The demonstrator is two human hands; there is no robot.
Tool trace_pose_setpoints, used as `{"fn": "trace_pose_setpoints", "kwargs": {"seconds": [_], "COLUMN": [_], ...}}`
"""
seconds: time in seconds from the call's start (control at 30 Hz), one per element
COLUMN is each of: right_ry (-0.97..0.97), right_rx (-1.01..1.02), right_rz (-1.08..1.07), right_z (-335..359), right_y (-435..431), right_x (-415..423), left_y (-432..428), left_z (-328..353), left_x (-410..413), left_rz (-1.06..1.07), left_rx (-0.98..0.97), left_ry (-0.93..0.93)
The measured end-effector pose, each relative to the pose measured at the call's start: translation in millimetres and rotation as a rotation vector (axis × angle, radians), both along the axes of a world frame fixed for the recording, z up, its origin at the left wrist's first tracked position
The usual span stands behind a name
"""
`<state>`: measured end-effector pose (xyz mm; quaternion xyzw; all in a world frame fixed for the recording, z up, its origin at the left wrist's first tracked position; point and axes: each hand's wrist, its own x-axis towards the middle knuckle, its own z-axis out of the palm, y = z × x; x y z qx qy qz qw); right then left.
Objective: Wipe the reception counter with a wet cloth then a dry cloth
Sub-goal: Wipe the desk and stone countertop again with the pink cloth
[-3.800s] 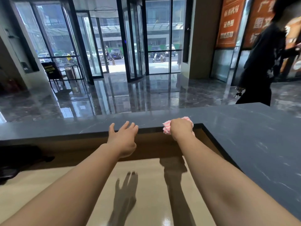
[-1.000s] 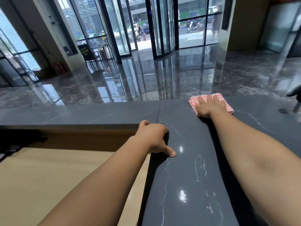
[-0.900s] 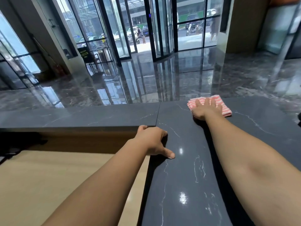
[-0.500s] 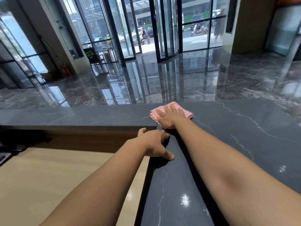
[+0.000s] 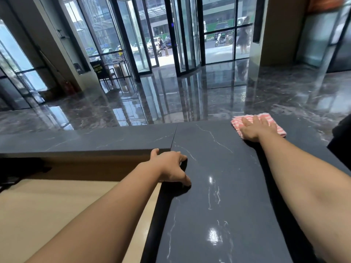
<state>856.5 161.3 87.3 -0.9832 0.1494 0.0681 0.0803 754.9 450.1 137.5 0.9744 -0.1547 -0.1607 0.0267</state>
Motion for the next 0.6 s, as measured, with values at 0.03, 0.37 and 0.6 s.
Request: {"fn": "trace_pose_setpoints", "kwargs": {"seconds": [0.03,0.37,0.6], "right_ry": [0.001,0.025,0.005], "right_rx": [-0.010,0.030,0.055], "right_rz": [-0.043,-0.167,0.125], "right_z": [0,1,-1], "right_y": [-13,-2,97], "right_x": [-7,-39,-52], "left_y": [-1,-7,-14], "left_z": [0,0,0], "left_x": [-2,-24,-30], "left_rz": [-0.007,-0.052,-0.017], "left_rx": [0.008,0.060,0.074], "left_ry": [0.001,0.049,0.043]}}
